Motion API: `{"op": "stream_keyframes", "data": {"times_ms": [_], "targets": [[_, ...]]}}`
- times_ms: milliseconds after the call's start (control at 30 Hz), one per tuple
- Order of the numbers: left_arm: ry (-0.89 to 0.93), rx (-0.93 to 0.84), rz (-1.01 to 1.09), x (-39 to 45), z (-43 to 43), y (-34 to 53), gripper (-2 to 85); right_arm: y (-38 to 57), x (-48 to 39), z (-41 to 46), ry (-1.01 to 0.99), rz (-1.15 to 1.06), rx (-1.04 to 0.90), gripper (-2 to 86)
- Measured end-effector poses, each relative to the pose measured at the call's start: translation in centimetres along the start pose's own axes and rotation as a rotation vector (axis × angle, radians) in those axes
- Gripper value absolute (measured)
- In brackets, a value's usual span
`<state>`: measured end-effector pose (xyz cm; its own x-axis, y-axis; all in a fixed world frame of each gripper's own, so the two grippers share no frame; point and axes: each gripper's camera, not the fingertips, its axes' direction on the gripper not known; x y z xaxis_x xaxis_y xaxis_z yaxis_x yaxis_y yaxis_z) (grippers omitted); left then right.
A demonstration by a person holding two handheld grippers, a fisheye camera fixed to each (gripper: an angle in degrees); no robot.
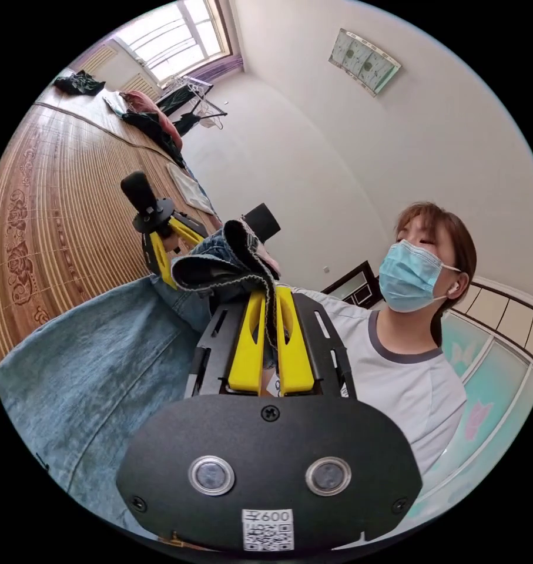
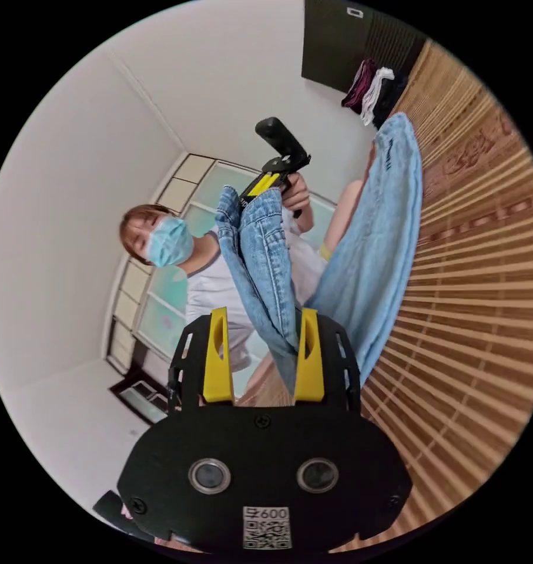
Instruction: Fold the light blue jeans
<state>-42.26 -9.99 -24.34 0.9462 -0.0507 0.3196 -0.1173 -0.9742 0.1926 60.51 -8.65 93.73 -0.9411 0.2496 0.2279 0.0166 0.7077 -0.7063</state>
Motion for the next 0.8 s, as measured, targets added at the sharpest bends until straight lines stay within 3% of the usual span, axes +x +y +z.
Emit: {"op": "stream_keyframes", "data": {"times_ms": [67, 100, 233, 333, 600, 667, 733, 800], "targets": [[0.093, 0.052, 0.002, -1.1, 0.8, 1.6, 2.1, -4.0, -1.9, 1.6, 0.199, -0.05, 0.01, 22.6], [0.113, 0.057, 0.006, -1.3, 1.1, 1.7, 2.1, -5.1, -2.0, 2.2, 0.204, -0.059, 0.015, 23.4], [0.092, 0.036, 0.108, -0.5, 3.0, 0.1, 2.1, -13.3, 1.4, 8.6, -0.084, -0.098, -0.048, 24.8], [-0.007, -0.03, 0.199, 1.7, 5.6, -2.2, 2.1, -16.6, 1.7, 14.7, -0.096, -0.166, -0.132, 23.5], [-0.061, -0.126, 0.235, 0.9, 9.2, -4.3, 2.3, -18.8, -6.9, 18.9, 0.033, -0.356, 0.118, 28.9], [-0.052, -0.117, 0.241, 0.4, 8.7, -4.7, 2.2, -20.8, -8.9, 21.6, 0.187, -0.323, 0.163, 33.2], [-0.056, -0.128, 0.254, 0.2, 8.5, -5.3, 2.2, -24.7, -9.8, 26.3, 0.274, -0.317, 0.065, 34.9], [-0.057, -0.153, 0.272, 0.0, 8.9, -6.3, 2.2, -29.5, -9.7, 31.0, 0.229, -0.333, -0.038, 35.5]]}}
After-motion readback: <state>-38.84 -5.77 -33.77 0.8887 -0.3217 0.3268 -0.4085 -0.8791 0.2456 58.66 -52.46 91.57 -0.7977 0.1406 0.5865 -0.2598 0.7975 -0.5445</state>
